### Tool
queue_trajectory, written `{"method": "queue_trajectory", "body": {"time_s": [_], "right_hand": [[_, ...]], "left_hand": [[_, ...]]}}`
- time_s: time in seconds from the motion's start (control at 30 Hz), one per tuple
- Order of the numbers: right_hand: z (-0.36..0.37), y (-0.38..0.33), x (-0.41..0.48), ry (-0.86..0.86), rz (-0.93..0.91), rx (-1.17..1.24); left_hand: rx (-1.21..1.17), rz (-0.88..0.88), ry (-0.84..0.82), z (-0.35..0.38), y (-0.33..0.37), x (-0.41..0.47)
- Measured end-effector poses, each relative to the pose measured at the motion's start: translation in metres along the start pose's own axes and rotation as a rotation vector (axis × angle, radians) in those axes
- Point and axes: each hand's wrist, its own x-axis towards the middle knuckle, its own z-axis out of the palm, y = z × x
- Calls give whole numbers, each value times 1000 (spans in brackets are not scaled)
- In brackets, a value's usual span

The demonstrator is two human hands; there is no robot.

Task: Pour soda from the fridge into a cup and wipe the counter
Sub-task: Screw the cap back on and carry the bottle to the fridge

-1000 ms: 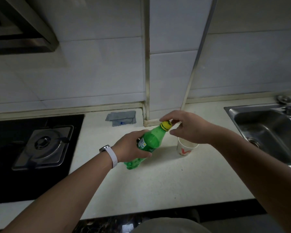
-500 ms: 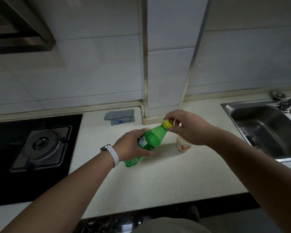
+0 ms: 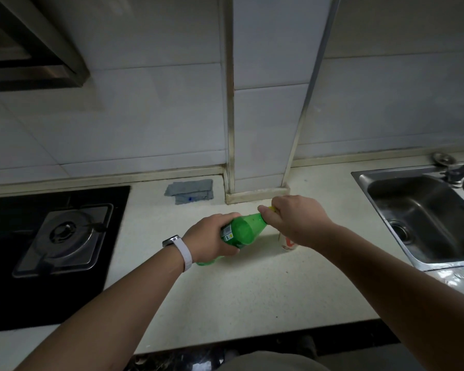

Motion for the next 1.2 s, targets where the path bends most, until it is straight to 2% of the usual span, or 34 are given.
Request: {"method": "queue_trajectory", "body": {"time_s": [0.13, 0.2, 0.37, 0.5, 0.6, 0.67, 0.8, 0.87, 1.2], "right_hand": [[-12, 6, -5, -15, -122, 271], [-18, 6, -6, -27, -181, 323], [-21, 6, -2, -34, -133, 236], [-18, 7, 8, 16, -19, 185], [-11, 7, 10, 13, 26, 67], [-8, 6, 6, 27, -19, 45], [-12, 13, -3, 8, -179, 264], [-16, 16, -5, -14, -199, 315], [-7, 12, -3, -32, -158, 110]], "left_hand": [[-20, -20, 21, 1, 1, 2], [-27, -36, 22, -1, 1, 4], [-32, -18, 50, -4, 4, 6], [-36, -23, 95, -6, 10, 9], [-17, -15, 101, -5, 10, 9], [-28, -12, 74, -5, 8, 9], [-53, -8, 14, -7, 6, 10], [-72, -10, 7, -7, 4, 10], [17, -15, -19, -10, 3, 12]]}}
